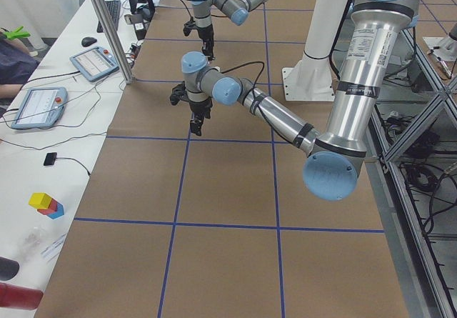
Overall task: Assemble PPR valve and pipe with both arms
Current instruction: 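Lift the silver fitting with the right gripper and carry it above the valve pipe, then lower the silver fitting onto the valve pipe top with the right gripper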
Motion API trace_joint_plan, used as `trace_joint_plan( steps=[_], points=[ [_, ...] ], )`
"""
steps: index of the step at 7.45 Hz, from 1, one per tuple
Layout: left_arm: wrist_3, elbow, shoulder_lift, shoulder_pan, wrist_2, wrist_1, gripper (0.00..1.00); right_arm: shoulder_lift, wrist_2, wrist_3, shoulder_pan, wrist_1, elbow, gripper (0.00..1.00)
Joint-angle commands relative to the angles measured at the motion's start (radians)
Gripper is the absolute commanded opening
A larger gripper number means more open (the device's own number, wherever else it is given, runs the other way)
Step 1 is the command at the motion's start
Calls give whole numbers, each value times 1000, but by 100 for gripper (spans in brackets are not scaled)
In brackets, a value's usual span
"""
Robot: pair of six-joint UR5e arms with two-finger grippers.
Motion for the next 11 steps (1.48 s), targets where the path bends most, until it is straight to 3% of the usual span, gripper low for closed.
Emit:
trace_joint_plan(
  steps=[1,11],
  points=[
    [5,-3,-1,0,0,0,100,-10,-3,1,-14,13,-7,0],
    [7,6,-12,3,0,0,100,-25,5,1,-29,11,4,0]
  ],
)
